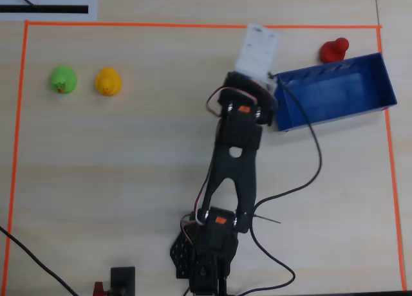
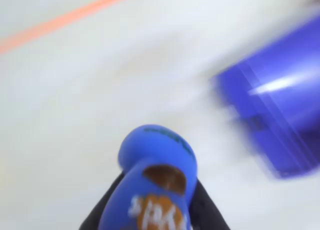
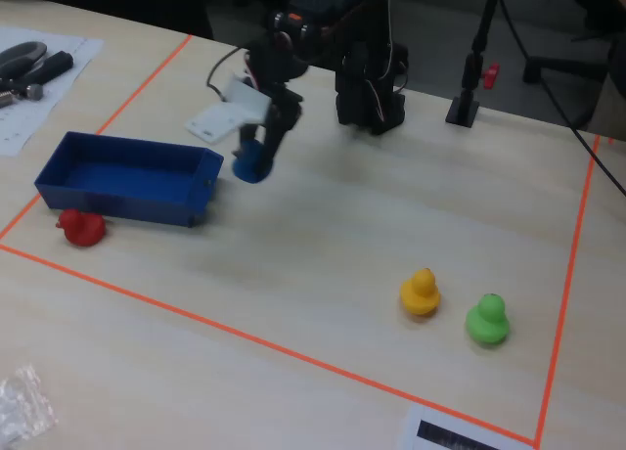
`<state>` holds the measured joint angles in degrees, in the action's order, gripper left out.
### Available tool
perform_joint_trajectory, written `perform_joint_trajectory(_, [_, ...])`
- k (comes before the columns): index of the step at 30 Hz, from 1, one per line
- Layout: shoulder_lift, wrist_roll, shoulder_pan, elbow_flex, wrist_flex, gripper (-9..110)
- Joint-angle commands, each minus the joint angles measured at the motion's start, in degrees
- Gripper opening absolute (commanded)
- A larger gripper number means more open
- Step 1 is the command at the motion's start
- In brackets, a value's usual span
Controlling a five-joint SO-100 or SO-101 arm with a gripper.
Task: Grasp blue duck and put it into box.
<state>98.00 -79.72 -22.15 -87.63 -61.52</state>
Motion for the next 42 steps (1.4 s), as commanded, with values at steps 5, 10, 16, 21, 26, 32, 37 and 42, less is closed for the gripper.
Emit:
perform_joint_trajectory(5, [-16.3, -3.6, -18.7, 30.6, 0.4, 0])
perform_joint_trajectory(10, [-22.8, -5.4, -23.4, 26.9, 6.2, 0])
perform_joint_trajectory(16, [-28.3, -6.5, -26.0, 25.5, 11.4, 0])
perform_joint_trajectory(21, [-29.4, -7.3, -26.0, 24.9, 14.0, 0])
perform_joint_trajectory(26, [-29.9, -10.2, -26.0, 24.7, 13.4, 1])
perform_joint_trajectory(32, [-28.4, -12.6, -25.4, 23.1, 9.4, 14])
perform_joint_trajectory(37, [-26.6, -12.1, -25.0, 21.7, 8.2, 24])
perform_joint_trajectory(42, [-24.9, -12.0, -25.1, 20.8, 8.1, 26])
